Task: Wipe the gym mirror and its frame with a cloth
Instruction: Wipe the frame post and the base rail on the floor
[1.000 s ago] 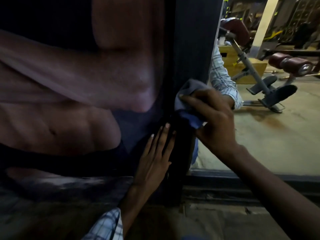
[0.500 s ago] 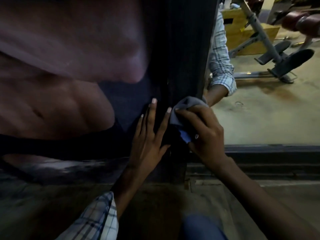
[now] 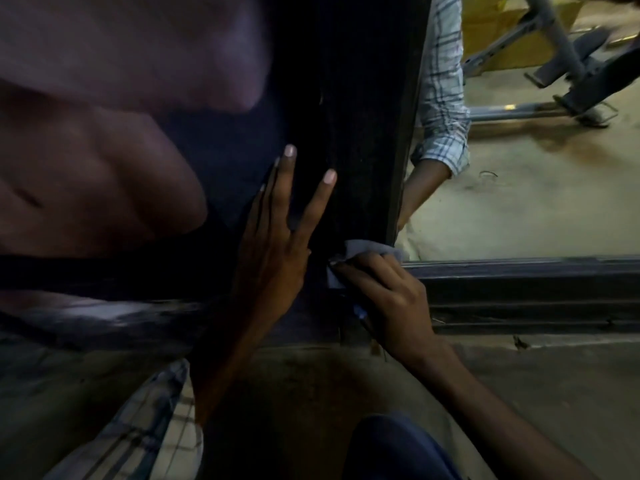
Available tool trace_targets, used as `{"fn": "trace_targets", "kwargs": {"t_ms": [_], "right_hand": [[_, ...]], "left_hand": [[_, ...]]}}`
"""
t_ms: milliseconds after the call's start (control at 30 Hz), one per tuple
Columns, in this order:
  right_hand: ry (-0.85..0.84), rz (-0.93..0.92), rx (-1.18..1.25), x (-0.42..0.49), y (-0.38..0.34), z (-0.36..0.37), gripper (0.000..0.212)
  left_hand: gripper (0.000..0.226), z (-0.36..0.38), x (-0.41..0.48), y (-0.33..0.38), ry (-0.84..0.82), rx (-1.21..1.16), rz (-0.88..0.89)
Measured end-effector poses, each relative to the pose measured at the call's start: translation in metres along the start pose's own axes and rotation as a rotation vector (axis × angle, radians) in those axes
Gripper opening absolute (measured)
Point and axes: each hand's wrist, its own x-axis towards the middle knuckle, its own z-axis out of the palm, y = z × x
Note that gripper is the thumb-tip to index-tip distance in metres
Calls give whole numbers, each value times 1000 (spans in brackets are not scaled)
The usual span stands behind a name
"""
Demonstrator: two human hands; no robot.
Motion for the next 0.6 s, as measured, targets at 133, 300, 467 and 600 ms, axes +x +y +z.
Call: {"fn": "trace_targets", "kwargs": {"t_ms": [133, 300, 467, 600], "right_hand": [[137, 129, -14, -6, 4, 0, 31], [-88, 21, -34, -35, 11, 15, 34], [-23, 81, -4, -41, 10, 18, 31], [-19, 190, 34, -55, 2, 36, 34]], "left_hand": [[119, -5, 0, 8, 21, 47, 0], [120, -13, -3, 16, 34, 120, 47], [120, -12, -7, 24, -20, 175, 74], [121, -10, -7, 27, -9, 193, 59]]}}
